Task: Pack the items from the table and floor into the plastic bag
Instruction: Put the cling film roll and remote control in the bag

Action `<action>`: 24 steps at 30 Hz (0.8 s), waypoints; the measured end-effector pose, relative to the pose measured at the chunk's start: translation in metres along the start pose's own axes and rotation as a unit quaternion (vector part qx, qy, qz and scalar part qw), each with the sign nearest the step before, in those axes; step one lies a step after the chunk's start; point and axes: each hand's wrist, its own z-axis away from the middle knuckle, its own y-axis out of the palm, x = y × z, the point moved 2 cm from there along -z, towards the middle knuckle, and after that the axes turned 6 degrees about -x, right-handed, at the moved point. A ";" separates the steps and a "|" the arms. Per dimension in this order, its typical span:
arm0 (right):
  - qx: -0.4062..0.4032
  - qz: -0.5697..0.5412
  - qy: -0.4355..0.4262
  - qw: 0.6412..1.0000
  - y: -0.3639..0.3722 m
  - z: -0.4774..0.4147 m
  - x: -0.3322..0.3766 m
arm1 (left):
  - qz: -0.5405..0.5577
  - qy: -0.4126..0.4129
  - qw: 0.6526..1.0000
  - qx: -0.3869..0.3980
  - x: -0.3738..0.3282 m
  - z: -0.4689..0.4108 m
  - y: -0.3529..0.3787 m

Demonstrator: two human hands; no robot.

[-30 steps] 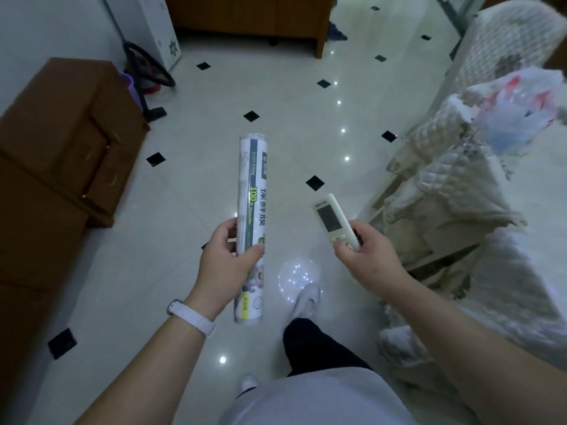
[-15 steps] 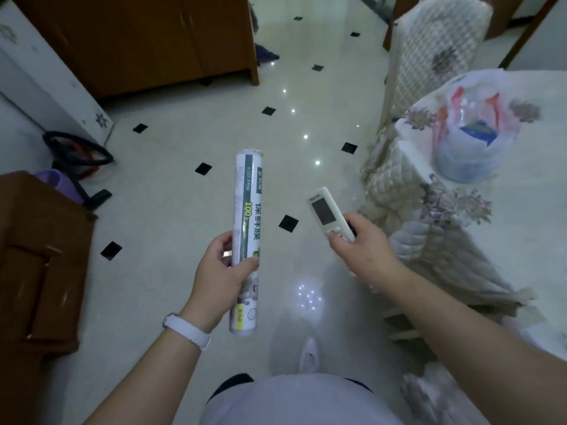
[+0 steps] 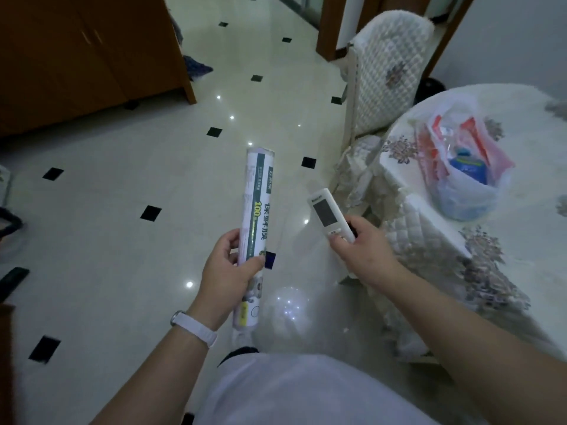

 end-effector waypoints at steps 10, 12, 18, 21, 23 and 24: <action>-0.093 0.027 0.025 0.995 0.028 -0.095 0.068 | -0.016 0.017 0.988 0.155 -0.061 -0.172 -0.007; -0.105 0.037 0.048 0.993 0.019 -0.104 0.064 | -0.015 0.014 0.983 0.183 -0.070 -0.190 0.009; -0.201 0.019 0.106 0.974 -0.024 -0.160 0.033 | -0.019 0.004 0.968 0.250 -0.101 -0.235 0.084; -0.231 -0.009 0.132 0.964 -0.039 -0.194 0.006 | -0.034 0.000 0.965 0.260 -0.112 -0.258 0.122; -0.232 -0.020 0.154 0.960 -0.052 -0.219 -0.011 | -0.051 -0.008 0.963 0.263 -0.120 -0.274 0.148; -0.233 -0.026 0.162 0.959 -0.059 -0.232 -0.019 | -0.059 -0.012 0.962 0.266 -0.126 -0.282 0.163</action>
